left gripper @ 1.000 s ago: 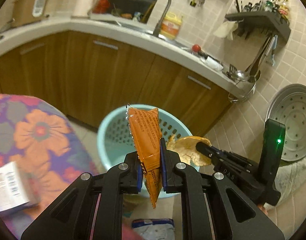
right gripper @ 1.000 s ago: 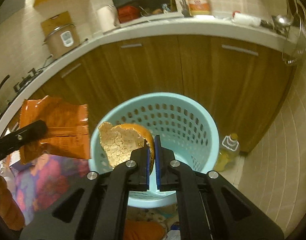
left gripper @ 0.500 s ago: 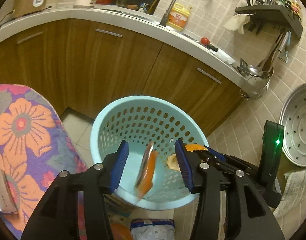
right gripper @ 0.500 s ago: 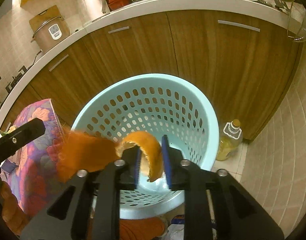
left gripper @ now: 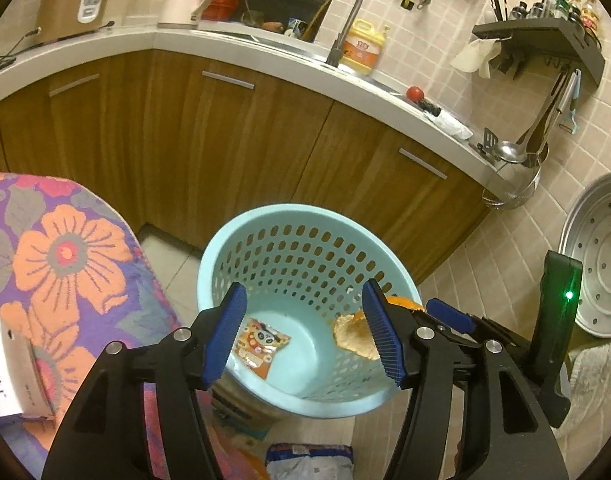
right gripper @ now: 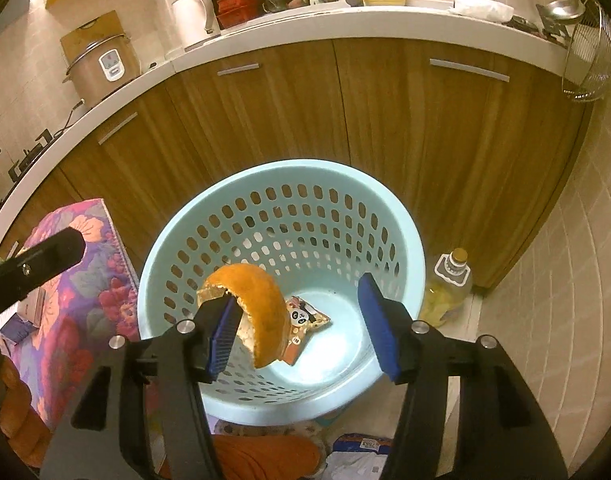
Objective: Collect trash
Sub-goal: 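Carry both items over the blue wastebasket and open both tools to drop them, then move both open tools back toward the table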
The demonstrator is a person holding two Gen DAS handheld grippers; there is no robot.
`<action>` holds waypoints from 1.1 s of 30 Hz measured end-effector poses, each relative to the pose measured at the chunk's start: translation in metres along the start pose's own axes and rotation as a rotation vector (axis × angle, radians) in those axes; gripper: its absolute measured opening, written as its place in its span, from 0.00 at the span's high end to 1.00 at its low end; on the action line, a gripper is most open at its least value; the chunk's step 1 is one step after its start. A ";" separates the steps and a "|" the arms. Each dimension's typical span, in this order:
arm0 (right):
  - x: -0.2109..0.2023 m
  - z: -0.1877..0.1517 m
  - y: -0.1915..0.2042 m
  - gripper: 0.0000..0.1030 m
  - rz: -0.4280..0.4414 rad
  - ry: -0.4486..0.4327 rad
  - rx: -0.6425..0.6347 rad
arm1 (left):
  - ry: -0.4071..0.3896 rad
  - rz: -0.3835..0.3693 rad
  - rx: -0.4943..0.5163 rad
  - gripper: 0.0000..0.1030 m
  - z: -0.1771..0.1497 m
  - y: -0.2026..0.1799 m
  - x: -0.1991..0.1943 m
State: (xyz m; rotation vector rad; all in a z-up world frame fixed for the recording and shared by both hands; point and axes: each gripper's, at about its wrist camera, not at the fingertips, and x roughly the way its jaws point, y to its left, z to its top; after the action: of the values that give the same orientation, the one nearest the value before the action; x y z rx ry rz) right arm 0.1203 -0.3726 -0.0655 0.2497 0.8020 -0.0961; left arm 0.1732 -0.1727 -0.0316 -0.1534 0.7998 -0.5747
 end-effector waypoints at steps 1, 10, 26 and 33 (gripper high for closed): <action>0.000 0.000 0.003 0.47 -0.013 0.001 -0.012 | -0.004 0.001 0.002 0.43 0.000 -0.001 -0.002; 0.033 -0.011 0.000 0.47 -0.078 0.191 -0.038 | -0.004 -0.002 -0.013 0.43 -0.001 0.003 -0.011; -0.048 0.001 0.037 0.47 0.053 0.029 -0.104 | -0.107 0.004 -0.037 0.43 -0.012 0.007 -0.078; -0.086 0.000 0.110 0.47 0.210 -0.069 -0.216 | -0.206 0.096 -0.107 0.34 -0.029 0.042 -0.156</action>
State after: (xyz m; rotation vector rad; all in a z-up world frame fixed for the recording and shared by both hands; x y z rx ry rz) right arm 0.0800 -0.2673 0.0168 0.1241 0.7068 0.1777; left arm 0.0836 -0.0505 0.0327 -0.2670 0.6342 -0.4179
